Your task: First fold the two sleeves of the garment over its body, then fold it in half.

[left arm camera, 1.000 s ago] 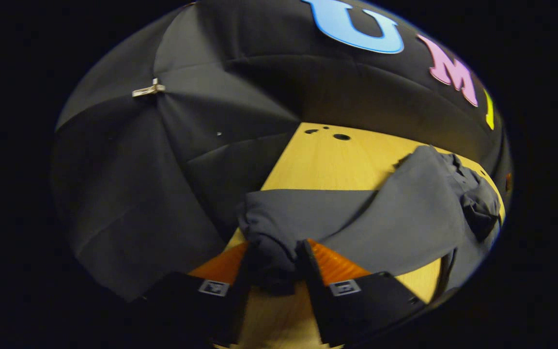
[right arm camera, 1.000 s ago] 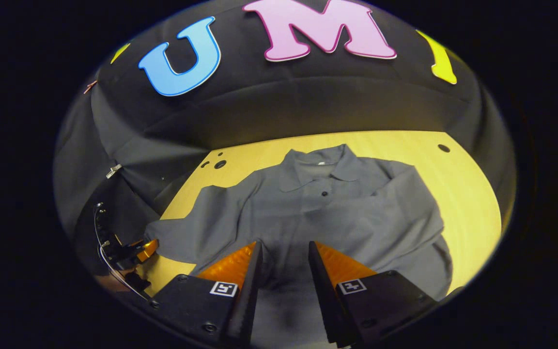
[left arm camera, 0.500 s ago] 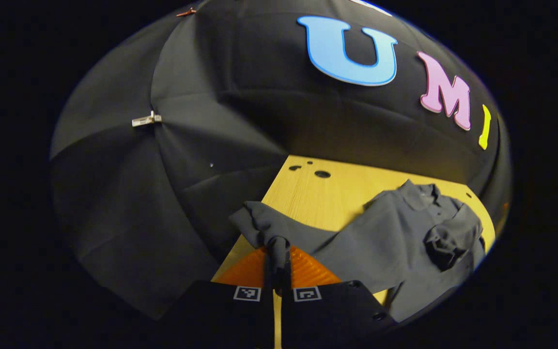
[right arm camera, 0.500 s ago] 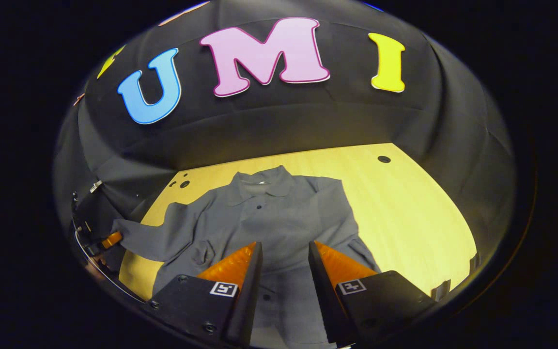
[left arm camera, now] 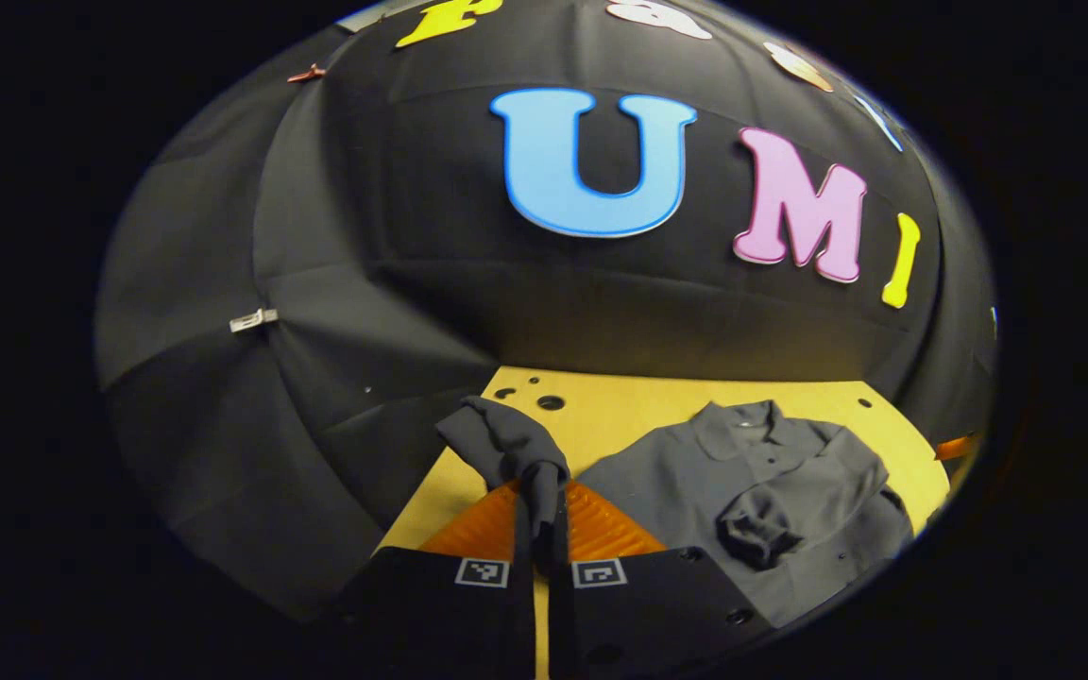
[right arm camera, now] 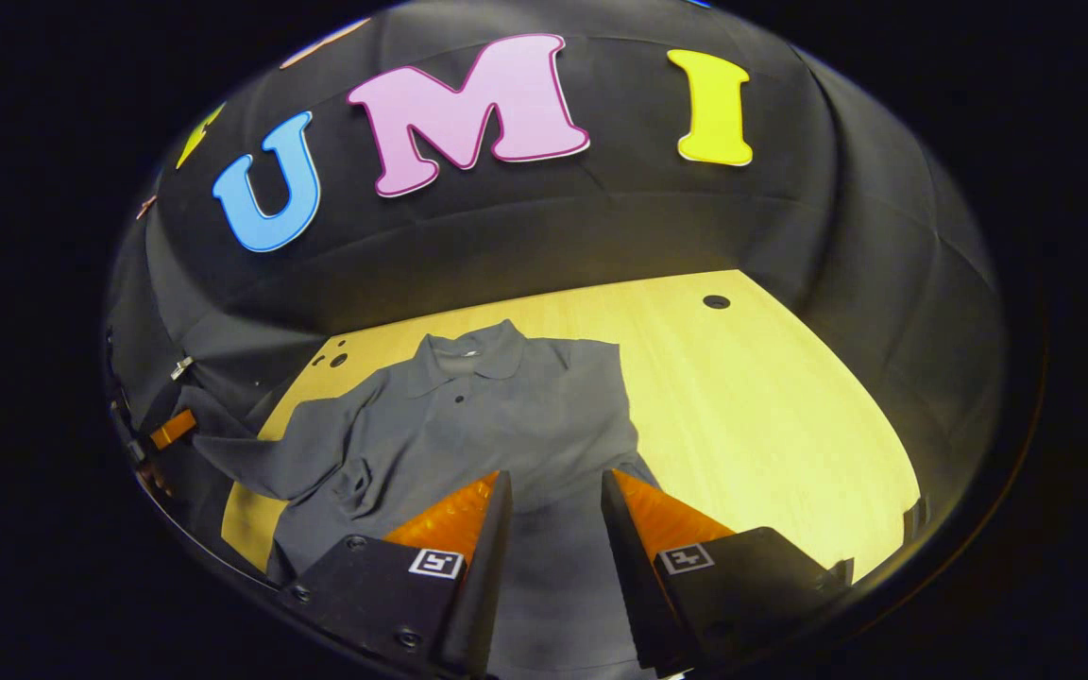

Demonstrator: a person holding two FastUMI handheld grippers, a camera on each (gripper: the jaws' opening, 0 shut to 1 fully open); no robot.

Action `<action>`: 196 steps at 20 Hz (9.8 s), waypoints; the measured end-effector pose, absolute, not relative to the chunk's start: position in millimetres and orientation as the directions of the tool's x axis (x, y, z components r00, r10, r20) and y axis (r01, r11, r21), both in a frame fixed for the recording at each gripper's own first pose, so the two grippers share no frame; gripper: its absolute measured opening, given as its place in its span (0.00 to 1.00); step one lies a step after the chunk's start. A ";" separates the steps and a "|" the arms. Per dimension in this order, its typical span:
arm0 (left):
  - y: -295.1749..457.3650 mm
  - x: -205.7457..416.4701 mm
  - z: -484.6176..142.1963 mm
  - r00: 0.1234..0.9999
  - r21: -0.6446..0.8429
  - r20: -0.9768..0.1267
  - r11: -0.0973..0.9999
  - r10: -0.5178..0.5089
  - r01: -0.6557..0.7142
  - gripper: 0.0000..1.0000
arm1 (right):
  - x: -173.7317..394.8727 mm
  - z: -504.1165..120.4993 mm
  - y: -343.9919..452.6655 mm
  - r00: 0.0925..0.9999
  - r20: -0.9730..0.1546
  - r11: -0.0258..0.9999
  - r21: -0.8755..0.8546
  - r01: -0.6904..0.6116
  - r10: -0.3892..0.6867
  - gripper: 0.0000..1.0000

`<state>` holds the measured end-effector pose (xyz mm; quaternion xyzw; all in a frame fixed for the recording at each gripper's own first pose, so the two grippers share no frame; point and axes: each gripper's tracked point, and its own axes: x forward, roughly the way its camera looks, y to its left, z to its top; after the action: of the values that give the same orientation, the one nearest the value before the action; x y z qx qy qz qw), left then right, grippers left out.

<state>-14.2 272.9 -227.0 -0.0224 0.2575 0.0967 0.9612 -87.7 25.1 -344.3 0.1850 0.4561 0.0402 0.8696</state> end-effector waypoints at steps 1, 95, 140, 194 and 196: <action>258.9 -12.2 -218.2 0.855 0.005 -0.494 0.984 0.159 -0.181 0.10 | -87.6 -347.2 18.1 0.582 -0.778 0.926 0.362 0.107 0.237 0.60; 105.0 -202.8 -412.9 0.417 -0.035 -0.905 0.993 -0.080 0.116 0.06 | -300.6 -418.9 23.1 0.196 -0.915 0.925 0.372 0.074 0.353 0.06; 132.2 226.2 -324.9 0.830 0.033 -0.556 0.999 0.040 -0.026 0.05 | 142.1 -425.6 -4.4 0.706 -0.660 0.900 0.430 0.077 0.255 0.05; 11.6 69.4 -202.7 0.893 0.039 -0.434 0.987 -0.121 0.153 0.98 | 11.0 -279.1 -51.5 0.790 -0.566 0.936 0.352 -0.028 0.236 0.98; 12.3 61.2 -205.6 0.891 0.048 -0.443 0.990 -0.098 0.133 0.98 | 7.0 -281.4 -50.3 0.784 -0.564 0.926 0.376 -0.037 0.261 0.99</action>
<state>61.2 12.3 -205.6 0.0385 0.2255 -0.0596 0.9717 7.0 -50.3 -281.4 0.1751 0.3188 0.0803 0.9281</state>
